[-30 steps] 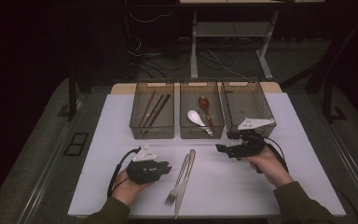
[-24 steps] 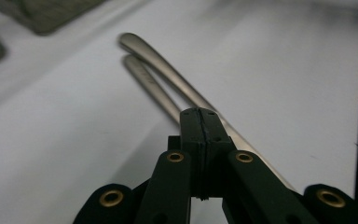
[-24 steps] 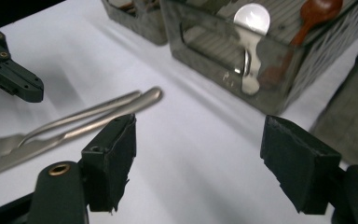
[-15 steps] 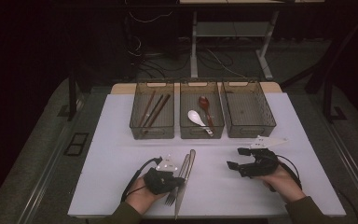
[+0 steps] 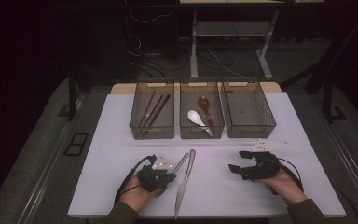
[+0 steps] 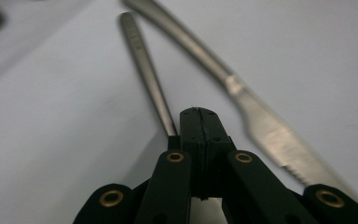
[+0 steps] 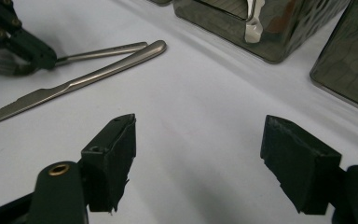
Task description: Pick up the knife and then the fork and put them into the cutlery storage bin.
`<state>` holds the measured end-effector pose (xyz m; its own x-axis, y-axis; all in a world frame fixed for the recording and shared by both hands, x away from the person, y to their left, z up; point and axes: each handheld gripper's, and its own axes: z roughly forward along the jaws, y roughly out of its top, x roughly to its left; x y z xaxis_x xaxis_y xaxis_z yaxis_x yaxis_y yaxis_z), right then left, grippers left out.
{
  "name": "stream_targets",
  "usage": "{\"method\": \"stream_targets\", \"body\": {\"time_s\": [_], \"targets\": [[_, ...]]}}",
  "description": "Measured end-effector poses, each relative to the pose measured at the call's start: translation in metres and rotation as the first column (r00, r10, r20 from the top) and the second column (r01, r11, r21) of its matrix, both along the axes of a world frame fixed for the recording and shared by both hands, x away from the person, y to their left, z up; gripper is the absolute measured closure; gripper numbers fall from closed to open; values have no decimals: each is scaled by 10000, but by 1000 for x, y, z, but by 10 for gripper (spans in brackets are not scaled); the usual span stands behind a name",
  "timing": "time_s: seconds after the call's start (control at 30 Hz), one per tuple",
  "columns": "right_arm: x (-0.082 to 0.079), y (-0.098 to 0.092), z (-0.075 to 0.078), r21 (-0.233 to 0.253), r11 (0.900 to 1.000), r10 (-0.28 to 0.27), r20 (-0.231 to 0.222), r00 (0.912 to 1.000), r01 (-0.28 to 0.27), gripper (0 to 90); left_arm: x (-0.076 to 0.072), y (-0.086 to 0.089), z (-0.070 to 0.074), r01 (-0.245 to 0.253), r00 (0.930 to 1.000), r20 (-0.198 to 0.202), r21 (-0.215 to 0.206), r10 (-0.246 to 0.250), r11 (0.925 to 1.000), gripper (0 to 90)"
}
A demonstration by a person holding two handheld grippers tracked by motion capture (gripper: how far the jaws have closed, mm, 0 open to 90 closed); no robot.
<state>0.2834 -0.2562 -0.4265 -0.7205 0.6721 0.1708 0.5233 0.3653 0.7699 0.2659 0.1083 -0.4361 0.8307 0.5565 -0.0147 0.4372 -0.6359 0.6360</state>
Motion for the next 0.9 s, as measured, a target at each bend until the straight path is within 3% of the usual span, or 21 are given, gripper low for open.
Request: {"method": "stream_targets", "body": {"time_s": [0.07, 0.17, 0.23, 0.3, 0.47, 0.57, 0.8, 0.9], "targets": [[0, 0, 0, -18, 10000, -25, 5, 10000, 25, 259, 5, 10, 0, -391, 9992, 105, 27, 391, 9992, 893], [0, -1, 0, -2, 10000, -42, -2, 10000, 42, 259, 9, 22, 3, -662, 9975, 221, -598, 676, 9960, 837], [0, -1, 0, 21, 10000, -7, 0, 10000, 7, 258, 11, 26, 5, -676, 9968, 360, -827, 708, 9943, 804], [1, -1, 0, 22, 10000, 34, 2, 10000, -34, 256, 14, 27, 3, -614, 9977, 215, -917, 636, 9939, 772], [1, 0, -1, -25, 10000, 71, -10, 10000, -71, 254, 15, 23, -2, -489, 9988, 1, -923, 491, 9945, 740], [1, -1, 0, 8, 10000, 74, -11, 10000, -74, 252, 16, 21, -7, -397, 9992, -68, -646, 393, 9971, 742], [3, -2, -1, 136, 9999, 70, 0, 10000, -70, 199, 14, 18, -8, -223, 9994, 252, -427, 234, 9988, 832], [7, -4, -1, 413, 9990, 183, -248, 9995, -173, 179, 14, 19, -7, -85, 9998, 201, -408, 94, 9991, 842]]}}
